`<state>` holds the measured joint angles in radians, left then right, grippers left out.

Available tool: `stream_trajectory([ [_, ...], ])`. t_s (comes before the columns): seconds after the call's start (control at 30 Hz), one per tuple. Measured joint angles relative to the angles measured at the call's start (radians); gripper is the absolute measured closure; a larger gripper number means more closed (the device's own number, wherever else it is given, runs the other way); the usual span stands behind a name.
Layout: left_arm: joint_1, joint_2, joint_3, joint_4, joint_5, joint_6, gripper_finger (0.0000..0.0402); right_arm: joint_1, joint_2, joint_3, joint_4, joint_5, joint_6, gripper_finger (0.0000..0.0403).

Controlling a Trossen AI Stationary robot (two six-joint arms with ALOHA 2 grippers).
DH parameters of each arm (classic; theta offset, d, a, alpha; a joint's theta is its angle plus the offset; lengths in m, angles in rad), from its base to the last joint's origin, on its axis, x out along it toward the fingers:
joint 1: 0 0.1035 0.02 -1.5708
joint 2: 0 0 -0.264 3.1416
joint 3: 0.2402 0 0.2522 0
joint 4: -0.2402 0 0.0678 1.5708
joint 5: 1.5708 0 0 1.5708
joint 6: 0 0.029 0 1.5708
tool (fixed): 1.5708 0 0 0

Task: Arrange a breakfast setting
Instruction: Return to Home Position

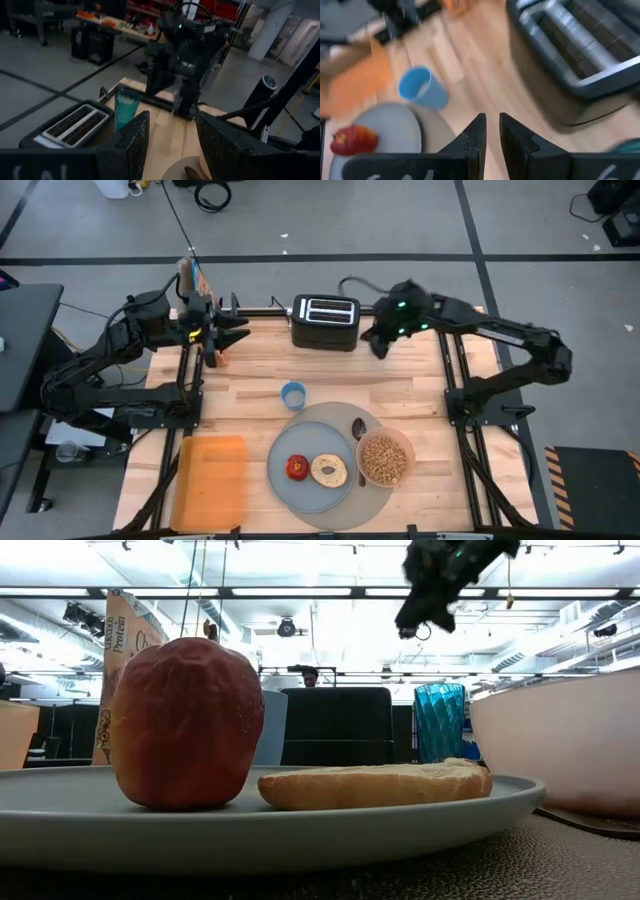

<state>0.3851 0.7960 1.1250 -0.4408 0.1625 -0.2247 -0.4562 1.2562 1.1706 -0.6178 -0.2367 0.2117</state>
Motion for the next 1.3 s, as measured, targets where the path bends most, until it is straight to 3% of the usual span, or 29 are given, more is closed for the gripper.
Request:
stream_trajectory([
  [0.23,0.000,-0.135,-0.278,0.254,0.026,-0.107,0.0239,-0.047,-0.228,0.000,0.065,0.061,0.053,0.0344],
  [0.37,0.000,-0.285,-0.410,0.315,0.021,-0.175,0.0257,-0.034,-0.369,-0.009,0.077,0.107,0.098,0.0344],
  [0.57,0.000,-0.517,-0.522,0.315,-0.035,-0.240,0.0272,-0.021,-0.580,-0.126,0.177,0.211,0.248,0.0344],
  [0.9,0.000,-0.685,-0.563,0.253,-0.060,-0.309,0.0276,0.003,-0.708,-0.289,0.372,0.163,0.398,0.0360],
  [1.3,0.000,-0.794,-0.562,0.146,-0.114,-0.339,0.0277,0.030,-0.887,-0.391,0.424,0.280,0.382,0.0378],
])
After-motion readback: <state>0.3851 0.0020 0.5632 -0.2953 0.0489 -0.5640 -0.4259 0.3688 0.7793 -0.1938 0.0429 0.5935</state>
